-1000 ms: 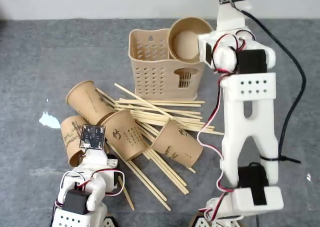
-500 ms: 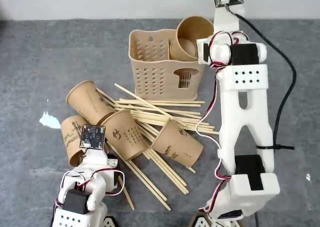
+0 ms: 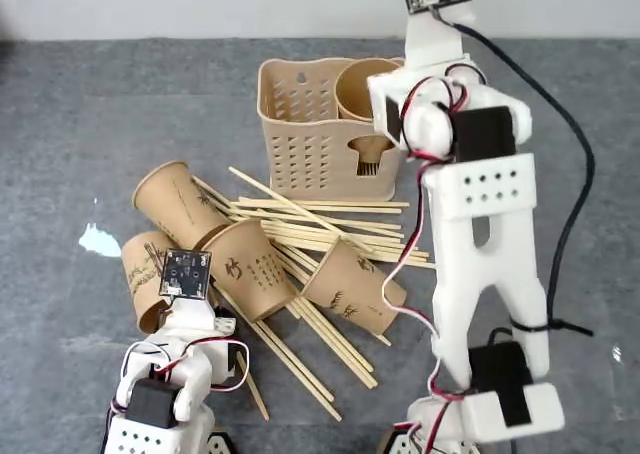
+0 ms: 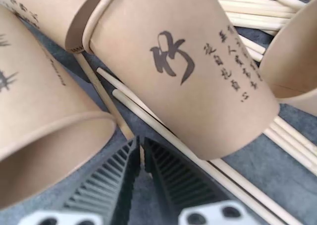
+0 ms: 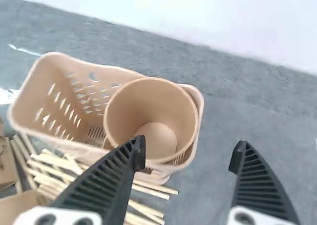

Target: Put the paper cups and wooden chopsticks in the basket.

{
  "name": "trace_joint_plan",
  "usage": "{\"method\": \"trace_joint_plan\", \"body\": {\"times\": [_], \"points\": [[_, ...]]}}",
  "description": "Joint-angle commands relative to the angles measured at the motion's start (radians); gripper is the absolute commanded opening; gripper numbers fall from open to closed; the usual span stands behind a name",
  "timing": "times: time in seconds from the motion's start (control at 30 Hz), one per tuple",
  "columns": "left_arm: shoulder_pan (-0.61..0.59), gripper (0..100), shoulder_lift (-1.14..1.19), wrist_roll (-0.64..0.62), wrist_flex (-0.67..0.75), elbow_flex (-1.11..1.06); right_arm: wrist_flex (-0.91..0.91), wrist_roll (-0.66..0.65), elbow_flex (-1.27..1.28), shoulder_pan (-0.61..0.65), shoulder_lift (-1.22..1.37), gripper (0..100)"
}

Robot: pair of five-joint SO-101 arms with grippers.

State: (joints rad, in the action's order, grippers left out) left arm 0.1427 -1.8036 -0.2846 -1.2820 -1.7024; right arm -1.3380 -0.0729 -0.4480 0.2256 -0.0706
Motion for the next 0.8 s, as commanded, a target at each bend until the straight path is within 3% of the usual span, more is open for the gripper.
{"method": "trace_joint_plan", "body": {"times": [0.0, 0.33, 0.47, 0.77], "points": [[-0.005, 1, -0.017, 0.0, 0.021, 0.019, -0.087, -0.008, -0.051, 0.036, -0.088, 28.4], [-0.005, 1, -0.017, 0.0, 0.021, 0.019, -0.46, -0.012, -0.041, 0.157, -0.091, 28.4], [-0.005, 1, -0.017, 0.0, 0.021, 0.019, -0.458, -0.014, 0.063, 0.177, -0.113, 28.4], [-0.005, 1, -0.017, 0.0, 0.021, 0.019, -0.455, -0.006, 0.365, 0.351, -0.136, 28.4]]}}
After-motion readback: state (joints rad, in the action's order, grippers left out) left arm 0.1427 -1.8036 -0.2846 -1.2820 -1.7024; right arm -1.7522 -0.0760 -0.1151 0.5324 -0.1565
